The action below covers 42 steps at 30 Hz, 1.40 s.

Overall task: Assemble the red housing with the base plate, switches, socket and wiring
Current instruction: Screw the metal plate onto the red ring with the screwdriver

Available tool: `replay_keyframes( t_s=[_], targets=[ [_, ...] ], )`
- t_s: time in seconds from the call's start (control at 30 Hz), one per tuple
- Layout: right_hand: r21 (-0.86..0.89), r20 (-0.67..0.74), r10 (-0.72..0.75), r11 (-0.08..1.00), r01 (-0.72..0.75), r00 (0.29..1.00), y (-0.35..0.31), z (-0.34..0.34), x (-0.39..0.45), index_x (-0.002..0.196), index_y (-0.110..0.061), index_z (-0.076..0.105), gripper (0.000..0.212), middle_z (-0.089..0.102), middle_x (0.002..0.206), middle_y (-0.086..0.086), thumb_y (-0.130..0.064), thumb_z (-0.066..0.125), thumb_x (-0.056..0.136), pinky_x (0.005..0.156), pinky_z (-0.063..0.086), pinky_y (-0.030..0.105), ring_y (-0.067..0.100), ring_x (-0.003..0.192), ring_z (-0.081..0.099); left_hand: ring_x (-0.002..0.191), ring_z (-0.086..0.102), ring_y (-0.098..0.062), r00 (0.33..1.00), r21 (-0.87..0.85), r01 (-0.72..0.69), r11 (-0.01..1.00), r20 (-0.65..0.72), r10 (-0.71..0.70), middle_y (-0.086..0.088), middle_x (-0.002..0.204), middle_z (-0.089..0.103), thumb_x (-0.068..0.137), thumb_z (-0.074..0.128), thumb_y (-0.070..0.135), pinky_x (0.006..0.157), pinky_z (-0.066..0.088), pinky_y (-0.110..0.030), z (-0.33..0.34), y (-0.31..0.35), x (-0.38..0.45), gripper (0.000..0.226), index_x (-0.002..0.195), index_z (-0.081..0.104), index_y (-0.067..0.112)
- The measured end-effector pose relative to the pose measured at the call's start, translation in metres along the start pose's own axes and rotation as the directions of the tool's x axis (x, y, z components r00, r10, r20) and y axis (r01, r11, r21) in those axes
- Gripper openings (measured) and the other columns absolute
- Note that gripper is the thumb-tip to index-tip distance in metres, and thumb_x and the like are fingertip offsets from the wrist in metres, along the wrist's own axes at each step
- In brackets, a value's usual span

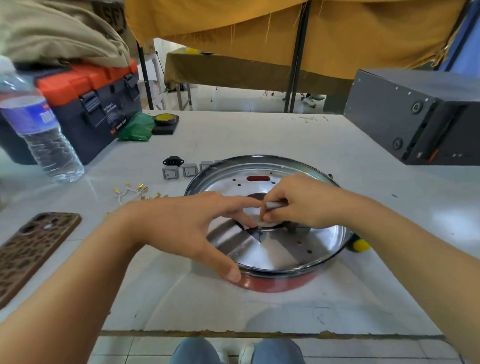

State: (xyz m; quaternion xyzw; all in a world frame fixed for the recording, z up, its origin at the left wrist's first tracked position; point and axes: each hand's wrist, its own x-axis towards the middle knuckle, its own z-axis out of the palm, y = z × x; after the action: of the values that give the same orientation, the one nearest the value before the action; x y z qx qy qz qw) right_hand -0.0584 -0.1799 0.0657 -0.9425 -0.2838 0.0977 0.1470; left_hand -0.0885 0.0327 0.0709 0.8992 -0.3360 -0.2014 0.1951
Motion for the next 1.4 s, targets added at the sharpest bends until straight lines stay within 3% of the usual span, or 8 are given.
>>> replay_keyframes(
  t_s=[0.13, 0.23, 0.53, 0.73, 0.9, 1.03, 1.23, 1.4],
  targets=[
    [0.079, 0.078, 0.017, 0.997, -0.023, 0.997, -0.010, -0.002, 0.010, 0.070, -0.014, 0.063, 0.018, 0.046, 0.038, -0.015, -0.020, 0.065, 0.087, 0.056, 0.033, 0.000, -0.027, 0.049, 0.039, 0.122, 0.028, 0.019, 0.992, -0.006, 0.008, 1.000, -0.126, -0.009, 0.045, 0.126, 0.035, 0.060, 0.065, 0.074, 0.105, 0.032, -0.022, 0.007, -0.006, -0.012, 0.083, 0.131, 0.023, 0.064],
    [0.133, 0.131, 0.059, 0.988, -0.076, 0.990, -0.011, -0.003, 0.014, 0.057, -0.022, 0.058, 0.029, 0.042, 0.037, -0.013, -0.022, 0.068, 0.085, 0.042, 0.028, 0.012, 0.002, 0.039, 0.039, 0.123, 0.035, 0.016, 0.962, -0.041, 0.013, 0.999, -0.272, -0.024, 0.040, 0.129, 0.041, 0.064, 0.054, 0.077, 0.106, 0.034, -0.025, 0.012, -0.017, -0.021, 0.068, 0.127, 0.039, 0.056],
    [0.178, 0.159, 0.138, 0.970, -0.166, 0.978, -0.017, -0.002, 0.008, 0.054, -0.023, 0.060, 0.030, 0.045, 0.054, -0.004, -0.021, 0.069, 0.083, 0.050, 0.029, 0.020, 0.007, 0.046, 0.037, 0.111, 0.051, 0.010, 0.713, -0.268, -0.040, 0.963, -0.682, -0.161, 0.017, 0.120, 0.058, 0.089, 0.059, 0.024, 0.093, 0.038, -0.008, 0.025, -0.047, -0.040, 0.020, 0.108, 0.066, 0.025],
    [0.140, 0.149, 0.206, 0.964, -0.227, 0.967, -0.018, 0.004, 0.003, 0.056, -0.023, 0.057, 0.031, 0.039, 0.059, 0.000, -0.024, 0.065, 0.086, 0.048, 0.025, 0.021, 0.012, 0.049, 0.032, 0.087, 0.061, -0.005, 0.658, -0.300, 0.181, 0.937, -0.671, -0.342, 0.012, 0.096, 0.065, 0.090, 0.057, 0.008, 0.079, 0.047, -0.014, 0.028, -0.073, -0.048, 0.020, 0.092, 0.068, 0.025],
    [0.209, 0.100, 0.274, 0.934, -0.290, 0.956, -0.019, 0.009, 0.005, 0.053, -0.020, 0.052, 0.036, 0.035, 0.057, 0.001, -0.022, 0.065, 0.087, 0.052, 0.025, 0.028, 0.016, 0.051, 0.032, 0.074, 0.055, 0.002, 0.650, -0.181, 0.331, 0.926, -0.668, -0.363, 0.009, 0.087, 0.066, 0.087, 0.059, 0.005, 0.065, 0.037, -0.003, 0.026, -0.089, -0.048, 0.019, 0.087, 0.070, 0.020],
    [0.185, 0.076, 0.308, 0.930, -0.317, 0.948, -0.021, 0.010, 0.011, 0.054, -0.016, 0.050, 0.036, 0.039, 0.054, 0.001, -0.020, 0.064, 0.087, 0.060, 0.032, 0.030, 0.018, 0.055, 0.037, 0.068, 0.050, 0.001, 0.658, -0.131, 0.383, 0.915, -0.656, -0.369, 0.007, 0.077, 0.062, 0.083, 0.061, 0.007, 0.060, 0.034, -0.010, 0.028, -0.092, -0.038, 0.015, 0.088, 0.072, 0.016],
    [0.174, 0.085, 0.345, 0.918, -0.355, 0.935, -0.025, 0.009, 0.015, 0.060, -0.012, 0.051, 0.032, 0.044, 0.056, 0.003, -0.018, 0.062, 0.089, 0.051, 0.030, 0.026, 0.016, 0.051, 0.039, 0.077, 0.055, -0.015, 0.649, -0.121, 0.479, 0.870, -0.619, -0.443, 0.009, 0.071, 0.060, 0.080, 0.065, 0.013, 0.072, 0.049, -0.032, 0.031, -0.096, -0.024, 0.009, 0.080, 0.067, 0.022],
    [0.211, 0.084, 0.365, 0.903, -0.375, 0.927, -0.027, 0.008, 0.019, 0.067, -0.008, 0.053, 0.026, 0.046, 0.059, 0.007, -0.018, 0.060, 0.090, 0.050, 0.031, 0.025, 0.019, 0.053, 0.040, 0.078, 0.057, -0.017, 0.653, -0.109, 0.481, 0.870, -0.618, -0.439, 0.004, 0.075, 0.065, 0.080, 0.065, 0.011, 0.072, 0.049, -0.033, 0.032, -0.097, -0.024, 0.014, 0.074, 0.065, 0.024]
  ],
)
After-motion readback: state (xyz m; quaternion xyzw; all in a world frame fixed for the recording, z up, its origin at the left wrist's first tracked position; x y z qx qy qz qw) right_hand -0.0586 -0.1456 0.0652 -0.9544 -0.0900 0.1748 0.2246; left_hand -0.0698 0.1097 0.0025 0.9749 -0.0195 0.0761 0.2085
